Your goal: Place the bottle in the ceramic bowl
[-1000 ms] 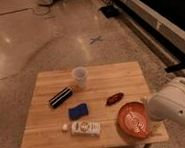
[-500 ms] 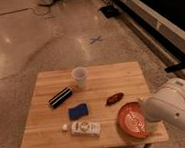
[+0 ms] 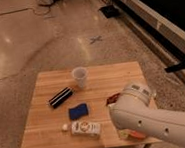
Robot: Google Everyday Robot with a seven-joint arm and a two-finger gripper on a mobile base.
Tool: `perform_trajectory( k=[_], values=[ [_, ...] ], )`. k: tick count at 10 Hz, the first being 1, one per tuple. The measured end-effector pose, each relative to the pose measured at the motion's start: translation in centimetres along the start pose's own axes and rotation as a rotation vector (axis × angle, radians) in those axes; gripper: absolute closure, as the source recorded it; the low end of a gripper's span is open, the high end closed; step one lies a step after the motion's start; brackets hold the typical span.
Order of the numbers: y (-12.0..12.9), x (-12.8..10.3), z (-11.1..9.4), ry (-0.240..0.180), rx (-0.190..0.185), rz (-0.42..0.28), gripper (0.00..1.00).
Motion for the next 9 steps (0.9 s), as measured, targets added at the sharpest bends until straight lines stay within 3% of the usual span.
perform_trajectory(
  k=[2,5,9],
  values=[
    [-1.6,-4.0,1.9,-0.030,-0.031,-0.037,0.20],
    [-3.0,-7.3,5.5,-0.063,-0.080,-0.045,0.20],
    [-3.5,-10.1,9.6,-0.082,-0.137,-0.047,0.20]
  ],
)
